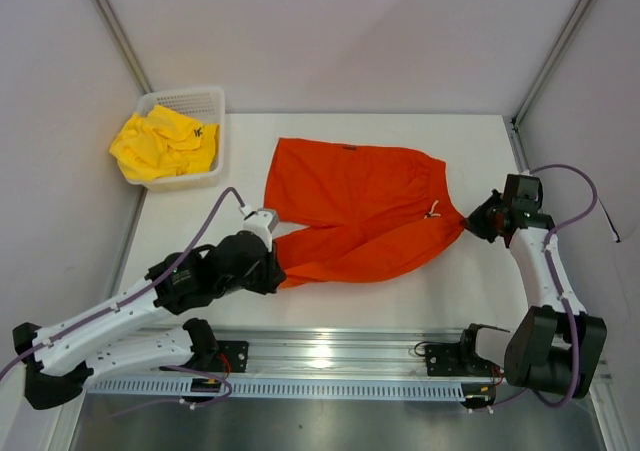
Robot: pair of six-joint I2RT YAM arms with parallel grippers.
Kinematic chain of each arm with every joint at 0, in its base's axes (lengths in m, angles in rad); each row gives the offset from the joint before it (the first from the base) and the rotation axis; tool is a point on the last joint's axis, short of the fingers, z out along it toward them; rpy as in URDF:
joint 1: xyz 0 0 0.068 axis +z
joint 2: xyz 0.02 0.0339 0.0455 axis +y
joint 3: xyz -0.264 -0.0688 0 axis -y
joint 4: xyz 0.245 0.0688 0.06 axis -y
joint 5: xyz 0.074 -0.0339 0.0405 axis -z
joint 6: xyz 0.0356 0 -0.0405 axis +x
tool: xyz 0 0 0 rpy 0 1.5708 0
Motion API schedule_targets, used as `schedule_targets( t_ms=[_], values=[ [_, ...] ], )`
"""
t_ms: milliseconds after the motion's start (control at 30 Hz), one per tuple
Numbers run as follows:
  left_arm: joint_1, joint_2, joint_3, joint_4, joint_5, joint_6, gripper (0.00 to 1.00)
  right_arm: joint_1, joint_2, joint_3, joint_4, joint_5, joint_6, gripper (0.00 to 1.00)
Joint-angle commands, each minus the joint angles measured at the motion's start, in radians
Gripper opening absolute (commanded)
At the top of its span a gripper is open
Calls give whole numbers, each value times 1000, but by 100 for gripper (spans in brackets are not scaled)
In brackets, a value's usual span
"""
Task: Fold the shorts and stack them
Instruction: Fold the shorts
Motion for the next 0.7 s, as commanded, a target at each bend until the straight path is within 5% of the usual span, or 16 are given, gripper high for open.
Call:
schedule_targets(
  t_ms=[0,333,667],
  values=[
    [13,1,108,-13,-60,9,0,-20,-60,62,-66,27,-2,0],
    [269,153,327,57,-7,167,0,-26,55,262,-121,-13,62,0],
    [408,392,576,122,36,272,0,-74,218,464,-121,-79,142,0]
  ],
)
